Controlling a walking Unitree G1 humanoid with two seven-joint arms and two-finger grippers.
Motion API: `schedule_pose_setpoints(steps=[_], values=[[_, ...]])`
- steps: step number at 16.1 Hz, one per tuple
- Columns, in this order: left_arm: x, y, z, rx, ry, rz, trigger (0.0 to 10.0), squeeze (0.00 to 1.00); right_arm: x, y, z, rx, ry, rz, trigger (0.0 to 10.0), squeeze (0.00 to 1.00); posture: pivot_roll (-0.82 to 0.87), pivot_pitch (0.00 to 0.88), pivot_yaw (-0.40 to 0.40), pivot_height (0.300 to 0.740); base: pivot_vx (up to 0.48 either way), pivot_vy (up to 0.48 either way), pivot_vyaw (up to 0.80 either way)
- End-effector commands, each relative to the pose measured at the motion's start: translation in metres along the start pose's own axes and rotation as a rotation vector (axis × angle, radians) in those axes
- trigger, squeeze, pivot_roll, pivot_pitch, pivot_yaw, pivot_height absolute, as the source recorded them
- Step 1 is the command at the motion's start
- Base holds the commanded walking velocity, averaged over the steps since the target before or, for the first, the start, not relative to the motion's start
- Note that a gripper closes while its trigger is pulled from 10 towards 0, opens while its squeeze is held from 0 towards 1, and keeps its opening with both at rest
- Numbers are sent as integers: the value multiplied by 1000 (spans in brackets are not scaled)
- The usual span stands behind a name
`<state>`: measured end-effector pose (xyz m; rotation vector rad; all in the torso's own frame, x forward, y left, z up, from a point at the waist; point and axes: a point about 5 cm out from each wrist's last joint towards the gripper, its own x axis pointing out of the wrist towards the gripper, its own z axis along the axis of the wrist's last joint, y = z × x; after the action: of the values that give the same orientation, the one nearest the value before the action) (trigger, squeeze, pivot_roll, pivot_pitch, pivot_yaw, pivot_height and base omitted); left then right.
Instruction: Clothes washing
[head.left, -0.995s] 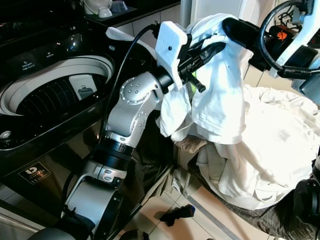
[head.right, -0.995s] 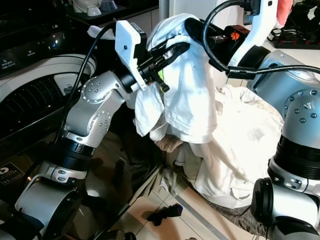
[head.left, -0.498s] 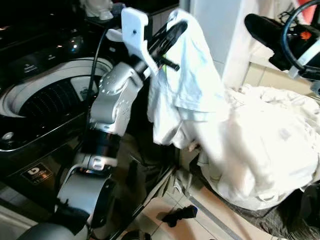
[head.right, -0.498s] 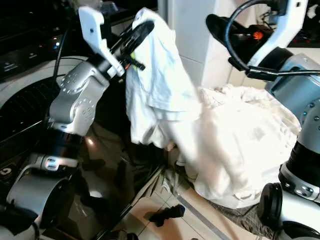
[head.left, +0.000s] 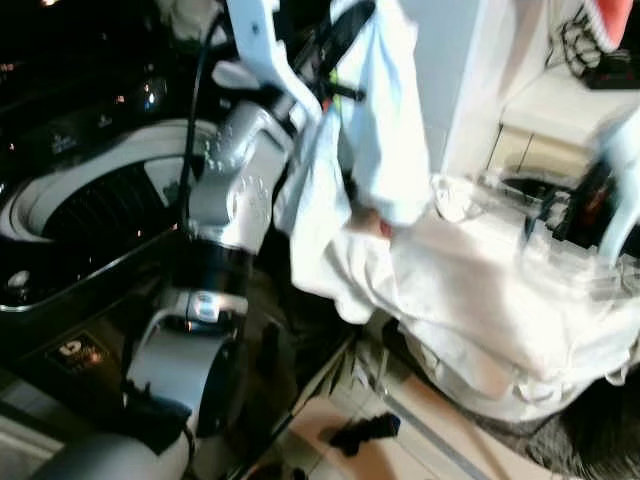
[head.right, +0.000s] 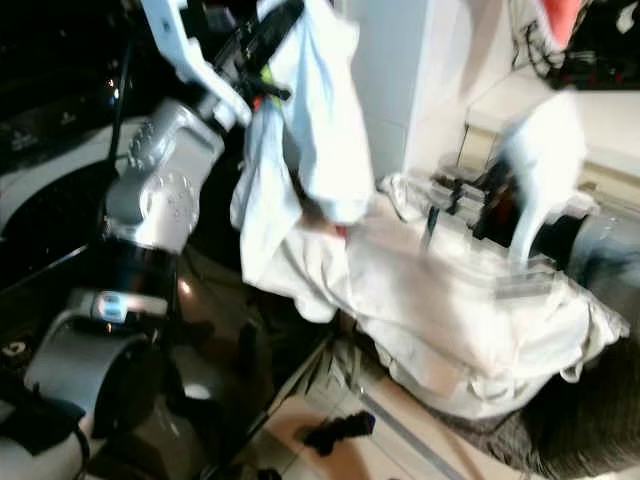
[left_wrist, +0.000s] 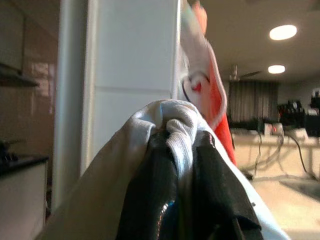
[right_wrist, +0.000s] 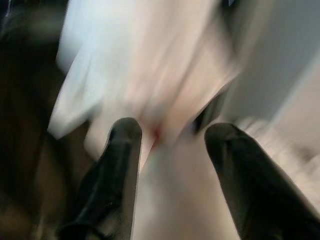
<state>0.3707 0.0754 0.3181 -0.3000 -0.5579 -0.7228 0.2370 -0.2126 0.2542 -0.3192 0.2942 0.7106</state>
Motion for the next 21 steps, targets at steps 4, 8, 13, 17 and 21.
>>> schedule_pose_setpoints(steps=[4, 8, 13, 17, 21], values=[[9, 32, 50, 238, -105, 119, 0, 0, 20, 12, -22, -82, 99, 42, 10000, 820, -137, 0, 137, 740, 0, 0, 0], [7, 75, 98, 676, -37, 318, 0, 0, 35, 13, -48, -159, 211, 20, 10000, 0, -100, 0, 109, 740, 0, 0, 0], [-7, 119, 104, 894, 239, 643, 0, 0, 50, 9, -30, -208, 124, 10, 10000, 0, -77, 0, 97, 740, 0, 0, 0], [-73, 139, -4, 762, 744, 745, 10000, 0, 62, 29, -17, -191, 21, 90, 10000, 0, -97, 0, 105, 740, 0, 0, 0], [-93, 145, -14, 688, 862, 753, 10000, 1000, 59, 48, -4, -144, -35, 213, 10000, 0, -109, 0, 112, 740, 0, 0, 0]])
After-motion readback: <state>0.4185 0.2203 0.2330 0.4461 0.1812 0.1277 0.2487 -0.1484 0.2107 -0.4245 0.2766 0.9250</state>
